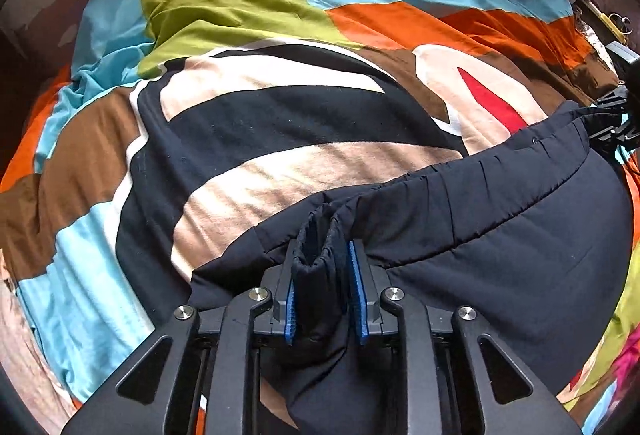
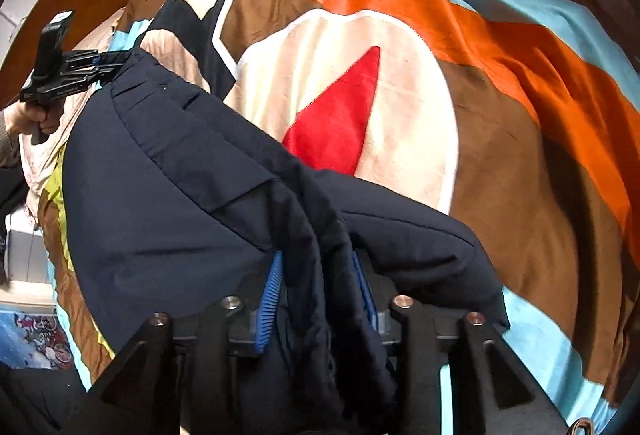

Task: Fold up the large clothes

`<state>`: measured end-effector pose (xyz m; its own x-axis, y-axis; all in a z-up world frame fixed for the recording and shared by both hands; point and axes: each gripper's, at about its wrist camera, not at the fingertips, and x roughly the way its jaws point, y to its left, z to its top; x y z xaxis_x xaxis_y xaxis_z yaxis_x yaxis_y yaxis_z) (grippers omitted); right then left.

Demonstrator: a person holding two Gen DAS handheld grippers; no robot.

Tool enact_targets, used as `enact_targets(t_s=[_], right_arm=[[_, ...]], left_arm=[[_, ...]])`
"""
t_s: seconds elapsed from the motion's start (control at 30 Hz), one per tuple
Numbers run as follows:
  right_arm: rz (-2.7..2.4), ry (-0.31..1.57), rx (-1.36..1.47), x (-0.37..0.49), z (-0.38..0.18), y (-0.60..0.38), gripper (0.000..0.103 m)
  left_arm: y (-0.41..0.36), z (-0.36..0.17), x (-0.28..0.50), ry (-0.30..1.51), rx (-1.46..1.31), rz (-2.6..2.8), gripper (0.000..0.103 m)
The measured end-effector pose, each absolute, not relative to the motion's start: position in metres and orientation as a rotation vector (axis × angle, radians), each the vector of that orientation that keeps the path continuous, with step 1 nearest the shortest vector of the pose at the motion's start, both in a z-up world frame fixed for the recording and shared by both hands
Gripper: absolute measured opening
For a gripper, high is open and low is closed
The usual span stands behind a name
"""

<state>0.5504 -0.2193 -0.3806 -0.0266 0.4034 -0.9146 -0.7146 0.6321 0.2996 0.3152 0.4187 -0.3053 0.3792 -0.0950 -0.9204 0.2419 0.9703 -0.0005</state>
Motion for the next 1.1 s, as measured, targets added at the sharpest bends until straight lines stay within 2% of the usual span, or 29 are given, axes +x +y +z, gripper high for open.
enact_targets(t_s=[0.1, 0.17, 0.27, 0.53, 0.7, 0.83, 1.0, 1.1], right_arm=[[0.889, 1.316, -0.31, 0.546, -0.374, -0.223, 0.041], [0.851, 1.307, -0.329, 0.541, -0.369, -0.227, 0.052], [0.802, 1.286, -0.339, 0.532, -0.361, -0.233, 0.062], [0.644, 1.106, -0.196, 0.51, -0.316, -0.279, 0.062], [0.76, 1.051, -0.164, 0.479, -0.295, -0.263, 0.062], [0.969, 1.054, -0.186, 0.447, -0.301, -0.214, 0.062], [1.128, 1.012, -0.244, 0.42, -0.318, -0.149, 0.062], [1.176, 0.965, -0.311, 0.413, -0.328, -0.118, 0.06]], left_arm=[[0.418, -0.299, 0.311, 1.16, 0.138, -0.2, 0.025], [0.419, -0.291, 0.307, 1.149, 0.13, -0.18, 0.028], [0.422, -0.278, 0.297, 1.122, 0.124, -0.16, 0.029], [0.436, -0.249, 0.267, 1.033, 0.129, -0.045, 0.029], [0.444, -0.231, 0.252, 1.0, 0.053, -0.054, 0.029], [0.381, -0.232, 0.228, 1.028, 0.075, -0.298, 0.029], [0.296, -0.27, 0.218, 1.093, 0.153, -0.521, 0.029], [0.278, -0.289, 0.236, 1.091, 0.175, -0.496, 0.029]])
